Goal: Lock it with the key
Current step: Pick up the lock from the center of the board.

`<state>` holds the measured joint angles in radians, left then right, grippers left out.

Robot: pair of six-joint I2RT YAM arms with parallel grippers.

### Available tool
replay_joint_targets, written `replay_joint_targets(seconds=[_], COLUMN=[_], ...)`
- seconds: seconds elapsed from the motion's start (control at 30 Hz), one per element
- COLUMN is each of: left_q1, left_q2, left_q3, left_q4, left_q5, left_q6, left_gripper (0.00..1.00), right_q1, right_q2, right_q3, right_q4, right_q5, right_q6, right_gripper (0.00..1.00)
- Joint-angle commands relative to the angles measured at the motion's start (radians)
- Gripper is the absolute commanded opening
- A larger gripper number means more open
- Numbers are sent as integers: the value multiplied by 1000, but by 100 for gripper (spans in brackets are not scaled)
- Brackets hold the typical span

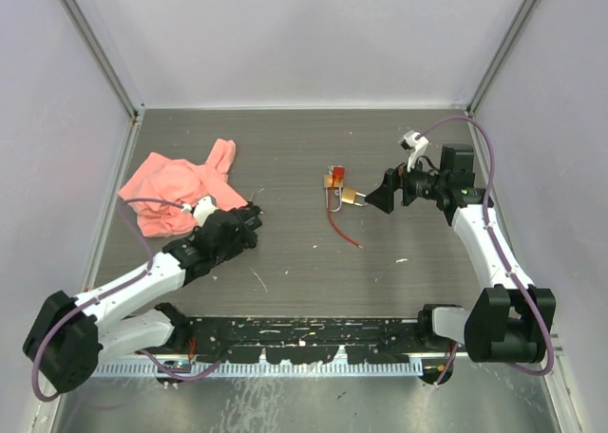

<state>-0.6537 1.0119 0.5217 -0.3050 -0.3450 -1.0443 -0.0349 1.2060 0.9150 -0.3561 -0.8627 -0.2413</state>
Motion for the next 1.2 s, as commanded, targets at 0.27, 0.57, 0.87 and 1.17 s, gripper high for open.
replay_joint_targets(seconds=[0.27, 0.57, 0.87, 1.17], left_q1=[47, 56, 57, 70], left_q2=[154, 237, 250, 251], left_q3=[-23, -29, -39, -49], left_q4=[219, 276, 293, 328], left_q5=[-42, -52, -54, -23], left_q6=[-89, -116, -129, -121], left_gripper=[66, 49, 36, 15], right_q1=[36, 66, 96, 132], right_q2=[39, 47, 56, 66], right_q3=[52, 61, 62, 67], right_q4=[-2, -22, -27, -36], right_q5=[-48, -41, -43, -48], right_q6=[-18, -36, -43, -54], right_gripper=[100, 100, 100, 100])
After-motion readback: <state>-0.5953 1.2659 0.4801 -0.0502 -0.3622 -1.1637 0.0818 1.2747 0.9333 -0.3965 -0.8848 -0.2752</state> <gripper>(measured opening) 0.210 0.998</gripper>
